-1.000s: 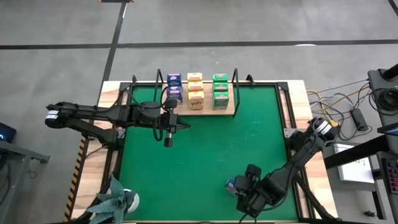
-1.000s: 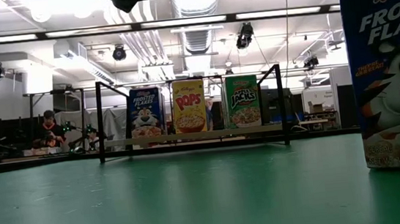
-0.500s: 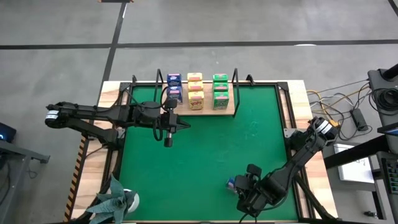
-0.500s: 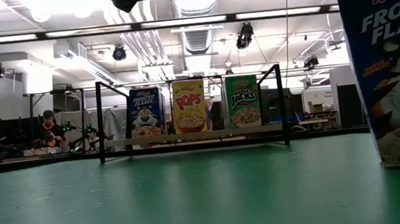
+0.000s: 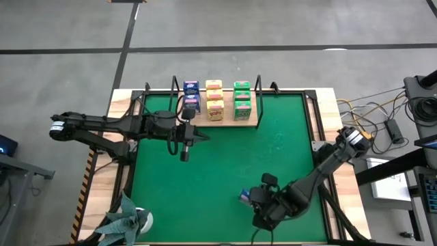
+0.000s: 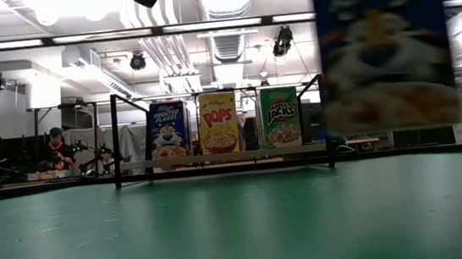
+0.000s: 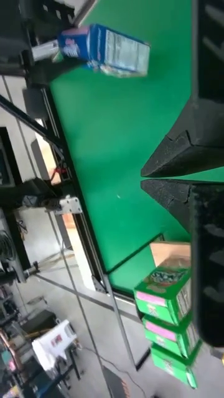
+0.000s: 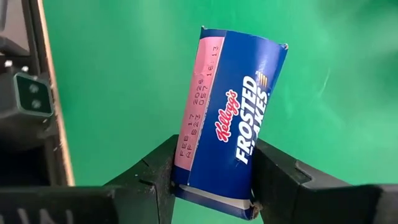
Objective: Stack cereal on shelf
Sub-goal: Put the blue cereal box on the shelf aligned with the other blue cereal boxes
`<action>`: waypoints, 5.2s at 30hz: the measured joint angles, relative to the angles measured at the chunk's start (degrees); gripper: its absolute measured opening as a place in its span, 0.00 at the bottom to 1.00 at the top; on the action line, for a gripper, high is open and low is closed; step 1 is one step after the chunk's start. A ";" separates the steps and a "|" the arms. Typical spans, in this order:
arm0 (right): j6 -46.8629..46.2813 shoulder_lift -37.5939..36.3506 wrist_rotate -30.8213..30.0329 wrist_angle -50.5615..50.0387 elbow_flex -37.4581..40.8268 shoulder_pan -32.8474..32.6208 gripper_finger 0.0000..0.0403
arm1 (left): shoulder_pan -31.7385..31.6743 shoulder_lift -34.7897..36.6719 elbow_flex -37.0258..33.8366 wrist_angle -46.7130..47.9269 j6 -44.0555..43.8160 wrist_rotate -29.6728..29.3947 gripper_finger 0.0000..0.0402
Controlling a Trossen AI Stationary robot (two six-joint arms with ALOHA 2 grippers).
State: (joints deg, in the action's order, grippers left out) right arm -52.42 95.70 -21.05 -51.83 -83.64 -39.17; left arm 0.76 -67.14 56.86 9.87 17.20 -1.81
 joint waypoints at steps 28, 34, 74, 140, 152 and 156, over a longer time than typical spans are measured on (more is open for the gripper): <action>54.57 -0.02 13.80 13.76 -9.04 31.25 0.39 | 0.00 24.00 -21.47 -20.90 1.03 3.28 0.00; 61.08 0.43 18.47 16.69 -10.92 37.87 0.39 | 0.00 26.53 -21.90 -21.00 1.60 2.47 0.00; 85.48 31.60 26.09 4.19 -46.09 55.00 0.41 | -0.11 31.89 -21.92 -18.89 7.83 -3.82 0.00; 84.23 28.47 22.44 1.73 -51.38 53.34 0.57 | -0.10 31.87 -21.94 -17.40 7.81 -8.81 0.00; 79.40 27.96 22.55 -10.49 -50.59 53.43 0.26 | -0.11 31.87 -21.97 -17.42 7.83 -8.78 0.00; 79.40 27.99 22.53 -7.82 -48.52 53.30 0.12 | -0.11 31.87 -21.97 -17.42 7.83 -8.78 0.00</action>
State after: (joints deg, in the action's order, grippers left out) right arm 26.98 123.69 1.48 -59.65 -132.16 14.13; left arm 0.65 -35.27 34.89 -7.55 25.04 -10.59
